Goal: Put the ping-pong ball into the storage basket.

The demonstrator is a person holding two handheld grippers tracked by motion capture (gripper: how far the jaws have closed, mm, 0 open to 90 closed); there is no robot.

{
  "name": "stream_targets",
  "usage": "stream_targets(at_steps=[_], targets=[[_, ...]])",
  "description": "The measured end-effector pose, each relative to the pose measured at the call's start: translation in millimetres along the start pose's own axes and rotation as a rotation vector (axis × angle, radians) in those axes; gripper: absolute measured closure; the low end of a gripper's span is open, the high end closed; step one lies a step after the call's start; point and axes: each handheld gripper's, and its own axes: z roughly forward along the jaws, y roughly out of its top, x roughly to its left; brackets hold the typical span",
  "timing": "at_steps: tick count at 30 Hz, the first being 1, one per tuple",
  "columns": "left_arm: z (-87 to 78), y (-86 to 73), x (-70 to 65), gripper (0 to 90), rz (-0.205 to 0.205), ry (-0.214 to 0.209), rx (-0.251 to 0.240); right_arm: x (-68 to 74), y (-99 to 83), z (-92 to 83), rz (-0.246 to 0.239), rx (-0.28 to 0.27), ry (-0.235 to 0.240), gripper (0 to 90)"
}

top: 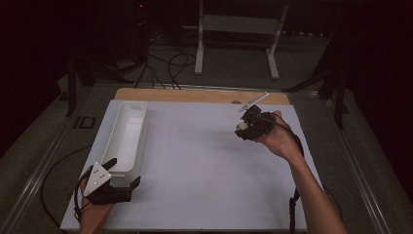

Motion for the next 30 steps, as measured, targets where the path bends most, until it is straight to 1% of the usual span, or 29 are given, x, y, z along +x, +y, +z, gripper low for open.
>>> stream_targets(at_steps=[9, 11, 30], targets=[[0.0, -0.1, 0.0, 0.0, 0.0, 0.0, -0.001, 1.6, 5.6, -0.6, -0.011, 0.0, 0.0, 50.6], [0.0, -0.1, 0.0, 0.0, 0.0, 0.0, -0.001, 2.5, 6.6, -1.0, -0.006, -0.001, 0.001, 50.6], [0.1, -0.2, 0.0, 0.0, 0.0, 0.0, -0.002, 7.4, 18.1, -6.8, -0.037, -0.012, -0.001, 50.6]])
